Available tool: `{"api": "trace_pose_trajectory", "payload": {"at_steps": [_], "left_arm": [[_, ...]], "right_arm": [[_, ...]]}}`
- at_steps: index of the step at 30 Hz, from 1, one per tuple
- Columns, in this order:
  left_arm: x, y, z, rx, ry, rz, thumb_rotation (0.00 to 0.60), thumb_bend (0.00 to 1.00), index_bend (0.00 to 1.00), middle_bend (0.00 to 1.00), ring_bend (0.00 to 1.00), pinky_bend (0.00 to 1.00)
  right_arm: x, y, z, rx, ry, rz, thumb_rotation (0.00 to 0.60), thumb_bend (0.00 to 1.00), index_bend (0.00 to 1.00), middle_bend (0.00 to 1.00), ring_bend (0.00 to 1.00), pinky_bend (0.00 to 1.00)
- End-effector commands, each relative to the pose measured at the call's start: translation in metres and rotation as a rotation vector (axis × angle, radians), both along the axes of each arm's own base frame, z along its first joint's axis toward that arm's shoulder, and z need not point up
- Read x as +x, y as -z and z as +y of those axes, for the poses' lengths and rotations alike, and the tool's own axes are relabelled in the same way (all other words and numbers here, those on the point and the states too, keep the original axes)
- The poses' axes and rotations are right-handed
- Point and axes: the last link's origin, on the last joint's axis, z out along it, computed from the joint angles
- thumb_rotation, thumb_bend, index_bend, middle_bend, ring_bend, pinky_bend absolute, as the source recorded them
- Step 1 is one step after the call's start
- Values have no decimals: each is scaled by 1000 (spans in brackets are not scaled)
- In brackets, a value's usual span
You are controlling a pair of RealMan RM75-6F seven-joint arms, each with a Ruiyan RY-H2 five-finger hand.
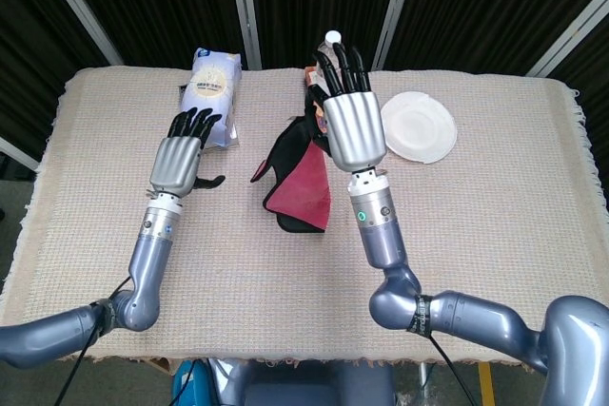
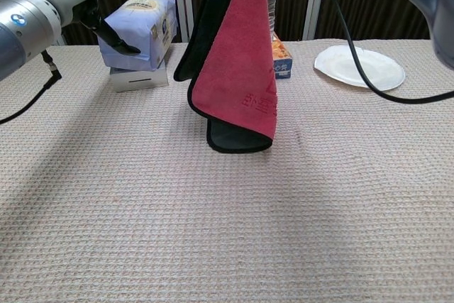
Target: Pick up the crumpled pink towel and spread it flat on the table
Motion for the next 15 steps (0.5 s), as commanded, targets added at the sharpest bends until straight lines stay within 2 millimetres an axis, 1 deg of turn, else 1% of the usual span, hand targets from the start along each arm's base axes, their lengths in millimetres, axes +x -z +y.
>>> {"api": "trace_pose_trajectory", "payload": {"at_steps": [1, 4, 7, 15], "left_arm": [[1, 12, 2, -1, -16, -6, 600, 117, 172, 71, 0, 17], [3, 20, 2, -16, -17, -9, 600, 117, 229, 78, 0, 17], [5, 31, 1, -30, -12, -7, 600, 122, 255, 81, 0, 17], [10, 57, -7, -64, -1, -25, 600, 125, 253, 78, 0, 17]], "right_arm": [[-1, -3, 1, -3, 3, -4, 600, 468, 597, 181, 13, 0], [0, -5, 2, 0, 4, -14, 600, 468, 597, 182, 13, 0], [0, -5, 3, -4, 4, -3, 600, 468, 597, 182, 13, 0], [0, -3, 4, 9, 11, -5, 600, 468, 597, 183, 13, 0]]}}
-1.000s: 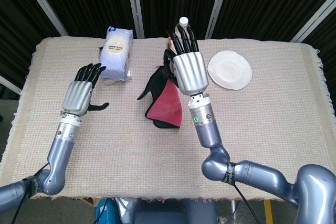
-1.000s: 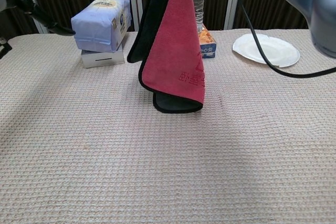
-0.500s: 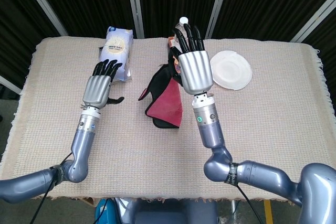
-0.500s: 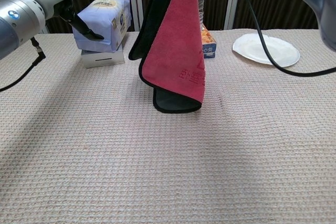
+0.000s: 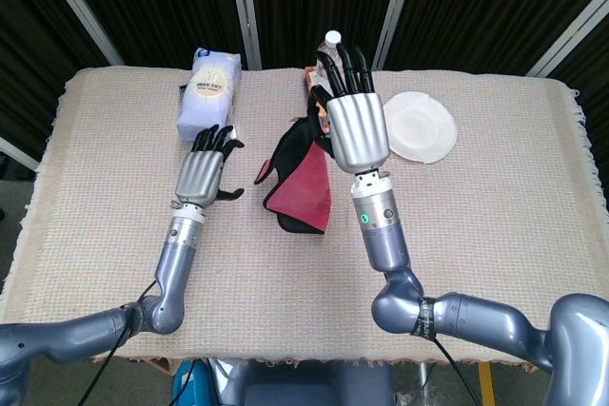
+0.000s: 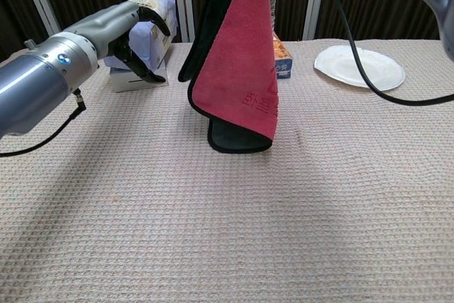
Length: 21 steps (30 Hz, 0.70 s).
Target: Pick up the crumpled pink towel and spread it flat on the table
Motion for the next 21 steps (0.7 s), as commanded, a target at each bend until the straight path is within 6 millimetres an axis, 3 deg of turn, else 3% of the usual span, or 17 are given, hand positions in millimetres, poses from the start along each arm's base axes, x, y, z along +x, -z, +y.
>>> {"api": "trace_pose_trajectory", "payload": {"at_steps": [1, 21], "left_arm": [[2, 10, -3, -9, 7, -9, 600, 126, 251, 77, 0, 17], [21, 48, 3, 51, 84, -38, 600, 169, 231, 61, 0, 17]], "right_arm": [[0, 1, 0, 4, 3, 0, 600, 468, 597, 183, 13, 0], [-2, 4, 3, 8, 3, 8, 600, 467, 597, 183, 13, 0]]}}
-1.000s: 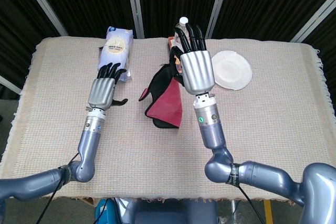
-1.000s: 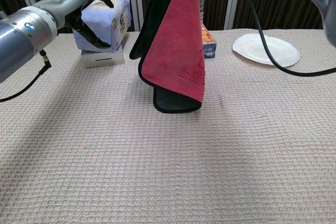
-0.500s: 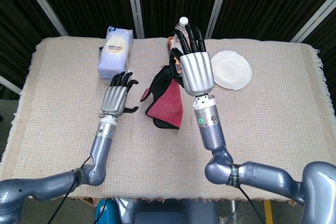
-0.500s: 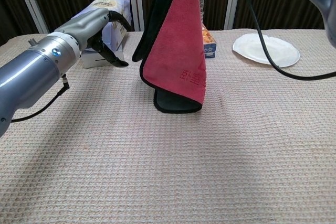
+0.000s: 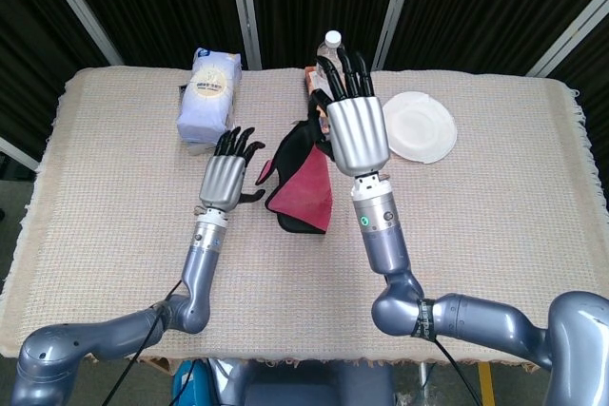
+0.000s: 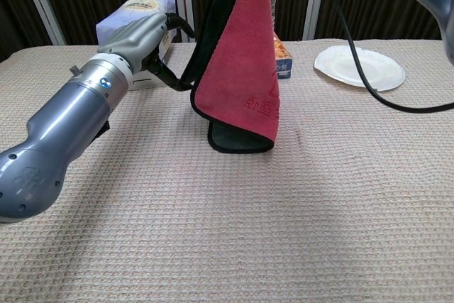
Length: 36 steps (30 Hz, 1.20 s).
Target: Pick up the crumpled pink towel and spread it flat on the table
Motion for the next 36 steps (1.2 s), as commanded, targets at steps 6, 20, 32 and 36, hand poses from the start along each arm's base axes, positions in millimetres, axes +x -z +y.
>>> {"api": "trace_pose_trajectory", "payload": {"at_steps": [6, 20, 32, 36], "left_arm": [[6, 14, -1, 2, 28, -24, 600, 214, 243, 63, 0, 17], [5, 11, 6, 48, 32, -84, 600, 287, 311, 83, 0, 17], [2, 14, 10, 46, 4, -86, 600, 355, 484, 156, 0, 17], [1, 16, 11, 47, 0, -79, 600, 365, 543, 161, 0, 17]], "right_arm": [[0, 0, 2, 3, -4, -3, 600, 468, 597, 183, 13, 0], [-7, -9, 2, -20, 17, -6, 600, 468, 597, 183, 13, 0], [-12, -9, 0, -18, 32, 0, 600, 468, 597, 184, 13, 0], [-13, -9, 0, -20, 35, 0, 600, 468, 597, 184, 13, 0]]}}
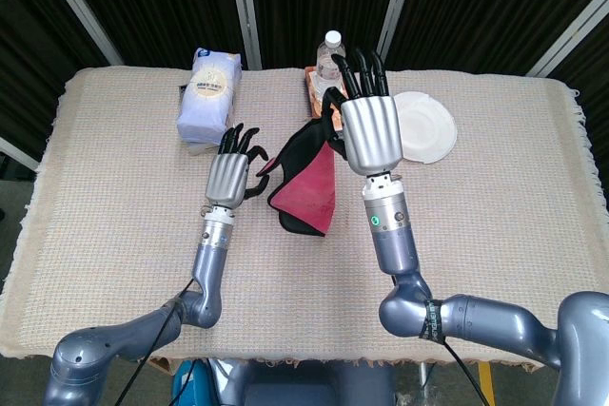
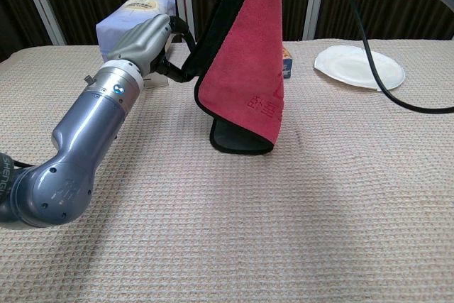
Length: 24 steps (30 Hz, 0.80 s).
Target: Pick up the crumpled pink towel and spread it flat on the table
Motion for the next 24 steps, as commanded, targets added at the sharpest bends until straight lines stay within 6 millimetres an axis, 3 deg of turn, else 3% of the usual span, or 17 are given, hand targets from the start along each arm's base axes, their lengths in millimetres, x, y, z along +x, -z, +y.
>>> {"api": "trace_pose_trajectory", "payload": {"at_steps": [1, 13, 24], "left_arm": [[0, 1, 1, -1, -5, 1, 600, 367, 544, 160, 0, 17], [1, 3, 4, 1, -8, 12, 600, 397, 522, 158, 0, 17], [1, 0, 5, 6, -5, 11, 600, 483, 548, 164, 0, 17]], "right_arm": [[-1, -1, 0, -1, 1, 0, 600, 468, 597, 184, 13, 0], [-5, -4, -1, -6, 14, -1, 600, 468, 597, 185, 13, 0], [-9, -7, 0, -9, 22, 0, 600, 468, 597, 185, 13, 0]]}}
